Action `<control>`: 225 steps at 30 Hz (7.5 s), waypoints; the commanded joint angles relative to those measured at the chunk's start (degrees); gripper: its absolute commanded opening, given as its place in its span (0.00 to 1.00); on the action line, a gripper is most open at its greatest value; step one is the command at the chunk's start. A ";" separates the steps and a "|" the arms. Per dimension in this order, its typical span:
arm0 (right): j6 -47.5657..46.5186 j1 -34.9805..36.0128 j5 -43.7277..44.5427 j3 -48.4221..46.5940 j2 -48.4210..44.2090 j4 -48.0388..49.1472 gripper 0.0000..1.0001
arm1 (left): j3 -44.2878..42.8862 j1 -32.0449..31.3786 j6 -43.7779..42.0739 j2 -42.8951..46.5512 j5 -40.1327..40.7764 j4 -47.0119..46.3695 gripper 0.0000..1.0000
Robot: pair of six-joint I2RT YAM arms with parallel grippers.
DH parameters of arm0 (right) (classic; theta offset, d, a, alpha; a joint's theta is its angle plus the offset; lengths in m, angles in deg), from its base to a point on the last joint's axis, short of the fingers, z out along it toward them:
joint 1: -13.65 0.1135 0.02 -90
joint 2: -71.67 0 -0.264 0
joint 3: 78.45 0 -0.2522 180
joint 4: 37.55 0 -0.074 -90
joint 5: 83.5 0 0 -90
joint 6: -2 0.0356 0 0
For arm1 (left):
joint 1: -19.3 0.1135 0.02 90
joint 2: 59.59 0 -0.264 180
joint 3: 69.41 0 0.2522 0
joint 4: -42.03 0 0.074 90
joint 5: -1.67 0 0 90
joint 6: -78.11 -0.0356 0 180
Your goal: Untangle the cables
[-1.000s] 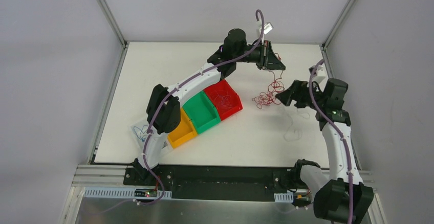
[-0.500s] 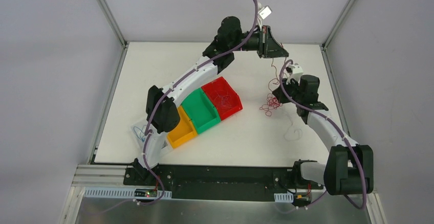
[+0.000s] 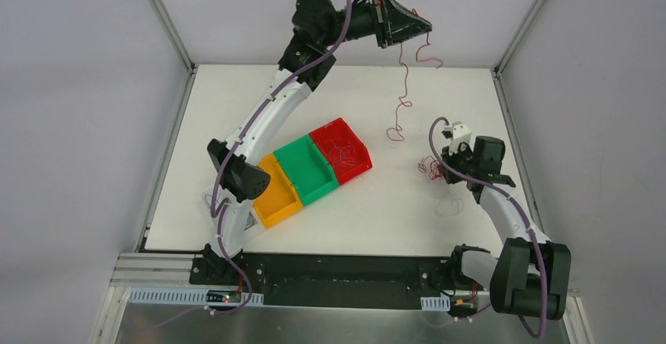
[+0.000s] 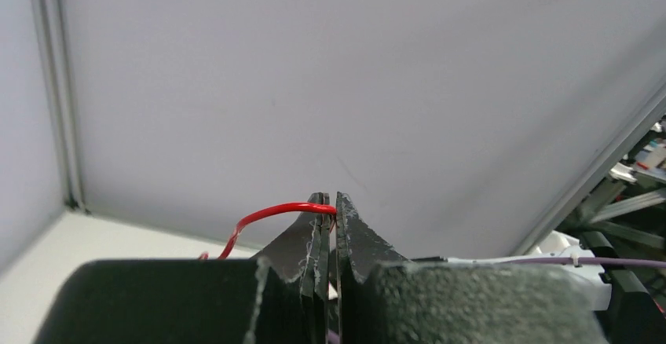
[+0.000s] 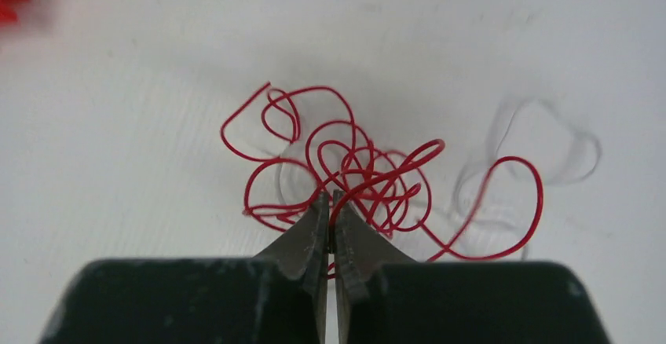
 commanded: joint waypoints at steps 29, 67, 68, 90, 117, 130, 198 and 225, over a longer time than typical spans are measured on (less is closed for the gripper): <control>10.08 3.44 -20.39 -22.08 -6.05 -19.92 0.96 | 15.40 2.12 -6.62 28.35 -4.01 5.84 0.00; 3.26 3.46 -18.74 -21.54 -5.76 -28.35 0.97 | 75.24 23.77 -55.22 51.39 -5.33 42.96 0.00; 3.26 3.43 -18.75 -21.28 -5.95 -28.53 0.97 | 75.11 23.25 -55.27 50.24 -4.50 43.01 0.00; 1.85 3.44 -14.70 -18.83 -8.52 -31.58 0.97 | 82.07 16.53 -61.54 36.88 6.16 40.82 0.18; 2.67 3.06 -11.98 -19.38 -7.99 -32.74 0.97 | 46.46 16.45 -85.77 14.42 7.50 60.22 0.48; 1.24 1.24 -10.38 -19.61 -7.78 -35.28 0.97 | 53.14 14.34 -97.35 16.10 10.83 62.54 0.00; 7.00 -0.06 -15.27 -30.16 1.34 -40.63 0.00 | 43.16 -7.68 -12.51 7.71 -3.18 6.63 0.71; 14.01 1.64 -4.83 -23.92 0.13 -30.68 0.06 | 39.94 -10.34 -17.89 9.52 -4.13 6.43 0.00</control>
